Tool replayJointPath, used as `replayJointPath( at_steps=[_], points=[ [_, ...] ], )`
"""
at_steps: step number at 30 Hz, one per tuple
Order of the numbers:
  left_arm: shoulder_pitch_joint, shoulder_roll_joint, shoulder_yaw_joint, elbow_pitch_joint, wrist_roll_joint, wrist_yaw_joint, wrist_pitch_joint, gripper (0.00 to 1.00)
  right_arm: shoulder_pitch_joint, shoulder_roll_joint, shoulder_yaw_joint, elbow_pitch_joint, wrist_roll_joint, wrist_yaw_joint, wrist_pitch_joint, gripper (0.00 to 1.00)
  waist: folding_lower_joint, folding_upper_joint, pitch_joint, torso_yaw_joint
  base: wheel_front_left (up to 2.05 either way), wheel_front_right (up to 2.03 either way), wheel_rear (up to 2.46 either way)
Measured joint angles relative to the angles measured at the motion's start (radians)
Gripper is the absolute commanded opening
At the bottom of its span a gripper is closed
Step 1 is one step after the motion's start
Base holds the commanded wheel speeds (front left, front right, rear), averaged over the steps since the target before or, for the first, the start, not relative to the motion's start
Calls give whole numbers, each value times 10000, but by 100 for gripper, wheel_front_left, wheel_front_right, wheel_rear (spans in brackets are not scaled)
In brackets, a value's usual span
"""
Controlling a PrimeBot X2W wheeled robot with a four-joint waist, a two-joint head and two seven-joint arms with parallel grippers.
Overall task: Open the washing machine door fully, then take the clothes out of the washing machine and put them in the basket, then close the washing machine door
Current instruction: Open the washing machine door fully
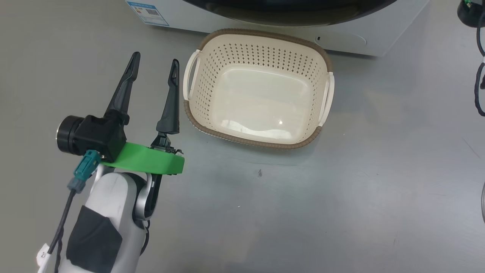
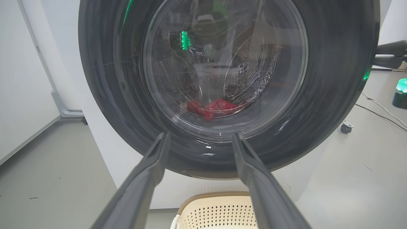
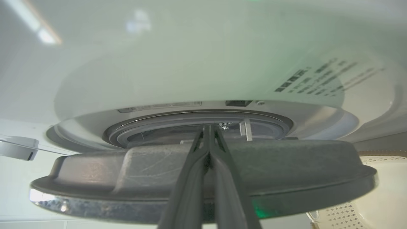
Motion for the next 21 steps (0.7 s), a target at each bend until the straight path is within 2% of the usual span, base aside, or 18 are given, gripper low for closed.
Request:
replayJointPath(
  at_steps=[21],
  points=[
    [85, 0, -4, 389, 94, 77, 0, 100, 965, 468, 472, 430, 646, 211, 1885, 0, -1, 0, -713, -500, 0, 0, 0]
  ],
)
